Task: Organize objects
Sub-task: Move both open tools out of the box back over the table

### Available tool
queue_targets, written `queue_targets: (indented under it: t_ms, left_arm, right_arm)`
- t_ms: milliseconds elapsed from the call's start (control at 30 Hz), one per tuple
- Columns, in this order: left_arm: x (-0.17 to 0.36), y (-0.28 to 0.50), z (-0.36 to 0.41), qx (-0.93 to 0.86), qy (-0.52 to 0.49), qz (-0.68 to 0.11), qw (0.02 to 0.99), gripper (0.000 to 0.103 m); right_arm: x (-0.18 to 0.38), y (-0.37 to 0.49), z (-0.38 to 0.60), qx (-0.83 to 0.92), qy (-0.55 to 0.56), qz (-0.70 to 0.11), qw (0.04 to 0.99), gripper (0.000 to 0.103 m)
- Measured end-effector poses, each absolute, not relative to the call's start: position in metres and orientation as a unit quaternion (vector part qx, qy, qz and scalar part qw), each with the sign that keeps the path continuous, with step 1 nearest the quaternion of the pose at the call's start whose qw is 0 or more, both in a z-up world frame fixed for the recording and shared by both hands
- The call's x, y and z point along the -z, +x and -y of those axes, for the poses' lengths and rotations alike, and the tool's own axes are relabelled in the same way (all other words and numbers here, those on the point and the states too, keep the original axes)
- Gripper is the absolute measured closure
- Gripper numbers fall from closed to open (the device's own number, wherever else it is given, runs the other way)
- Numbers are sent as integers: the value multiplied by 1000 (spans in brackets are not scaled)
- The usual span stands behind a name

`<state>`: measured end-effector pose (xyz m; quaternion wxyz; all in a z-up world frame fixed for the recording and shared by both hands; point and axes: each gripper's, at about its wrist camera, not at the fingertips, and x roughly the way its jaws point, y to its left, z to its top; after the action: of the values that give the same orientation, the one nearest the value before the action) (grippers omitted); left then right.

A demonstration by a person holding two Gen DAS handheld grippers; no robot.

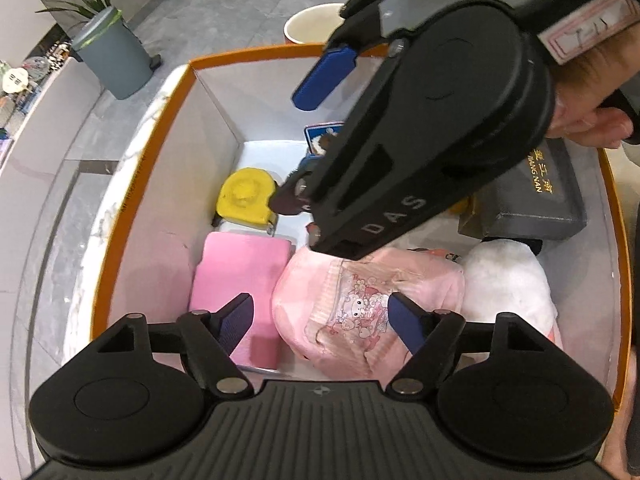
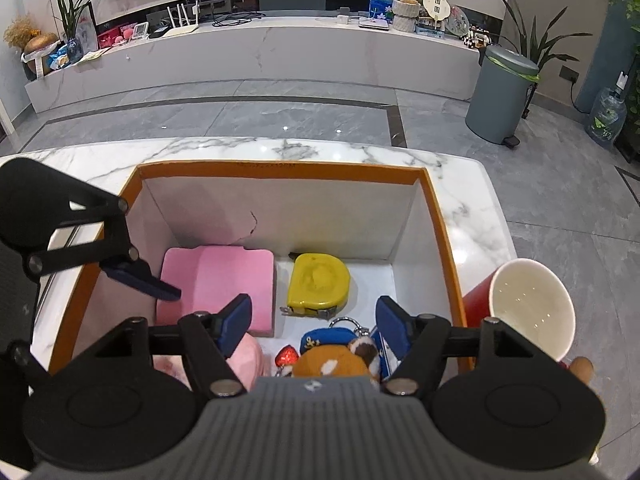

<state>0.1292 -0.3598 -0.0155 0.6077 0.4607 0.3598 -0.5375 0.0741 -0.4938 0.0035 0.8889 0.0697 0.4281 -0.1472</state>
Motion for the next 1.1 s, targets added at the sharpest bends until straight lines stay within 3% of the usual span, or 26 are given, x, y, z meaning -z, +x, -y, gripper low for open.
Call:
queue_targets:
  t_ms: [233,767,1100]
  left_arm:
    - [-3,127,361,531,460,-350,620,2]
    - [-60,106,342,520,460,-304,653,2]
    - [-84,96,285,513,404,-290,700,2]
  right_arm:
    - [-17,63,488,150,64,-422,892,33]
    - [-75,33,460,160,36,-385,908,33]
    - [-103,18,432,183,40,-325,927,33]
